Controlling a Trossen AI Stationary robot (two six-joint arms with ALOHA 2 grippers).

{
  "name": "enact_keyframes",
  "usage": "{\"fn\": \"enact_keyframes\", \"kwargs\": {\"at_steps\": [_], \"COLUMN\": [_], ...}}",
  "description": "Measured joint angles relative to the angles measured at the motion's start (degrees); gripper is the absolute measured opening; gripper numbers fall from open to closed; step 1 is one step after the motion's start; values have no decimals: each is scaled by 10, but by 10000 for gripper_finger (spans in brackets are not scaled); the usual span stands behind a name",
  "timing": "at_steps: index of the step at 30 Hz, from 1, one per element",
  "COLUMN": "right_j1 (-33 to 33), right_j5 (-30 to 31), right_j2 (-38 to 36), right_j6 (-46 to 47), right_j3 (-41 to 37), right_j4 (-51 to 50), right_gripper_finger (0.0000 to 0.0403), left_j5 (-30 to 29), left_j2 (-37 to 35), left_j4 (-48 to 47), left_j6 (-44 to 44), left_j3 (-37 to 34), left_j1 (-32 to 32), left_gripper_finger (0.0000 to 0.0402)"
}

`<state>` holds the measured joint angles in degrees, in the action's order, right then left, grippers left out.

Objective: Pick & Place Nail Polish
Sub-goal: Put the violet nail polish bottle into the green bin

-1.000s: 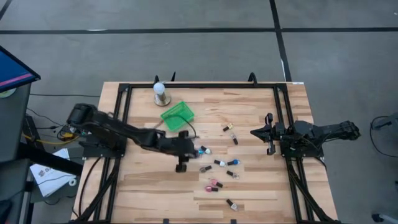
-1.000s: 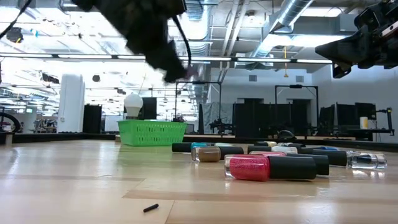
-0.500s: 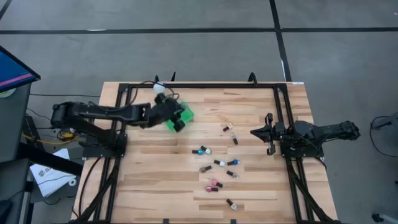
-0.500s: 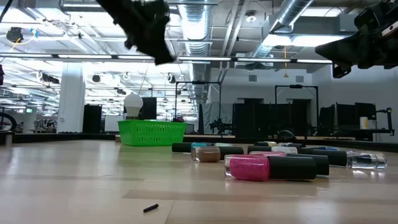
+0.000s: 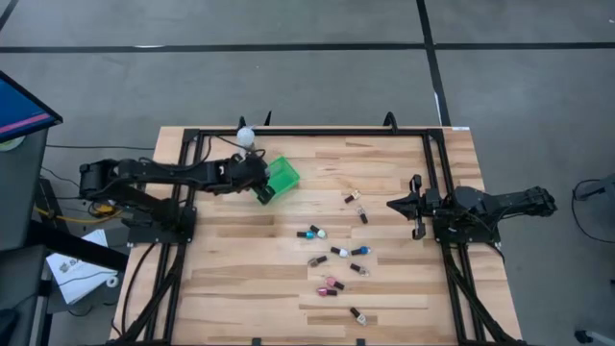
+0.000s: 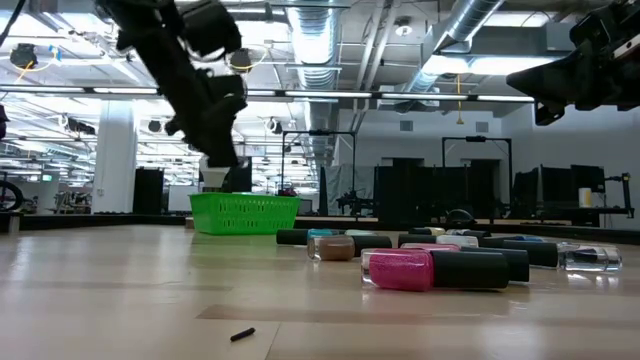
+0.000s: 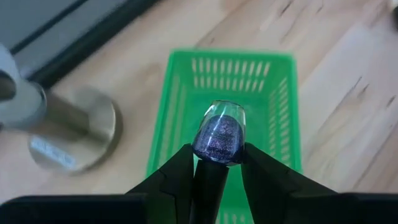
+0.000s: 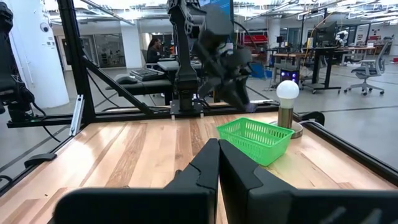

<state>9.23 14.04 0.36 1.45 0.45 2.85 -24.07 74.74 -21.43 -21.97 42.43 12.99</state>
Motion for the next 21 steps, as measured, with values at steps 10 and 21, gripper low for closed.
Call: {"fn": "enact_keyframes", "kwargs": {"at_steps": [10, 21], "right_j1": [0, 0], "right_j5": [10, 10], "right_j2": [0, 0], "right_j6": [0, 0], "right_j3": [0, 0], "right_j4": [1, 1], "right_gripper_finger": [1, 1], "left_j5": [8, 10], "left_j2": [0, 63], "left_j4": [62, 85], "left_j6": [-26, -25], "left_j3": [-40, -40], "left_j1": [0, 0], "left_gripper_finger": [107, 107]}}
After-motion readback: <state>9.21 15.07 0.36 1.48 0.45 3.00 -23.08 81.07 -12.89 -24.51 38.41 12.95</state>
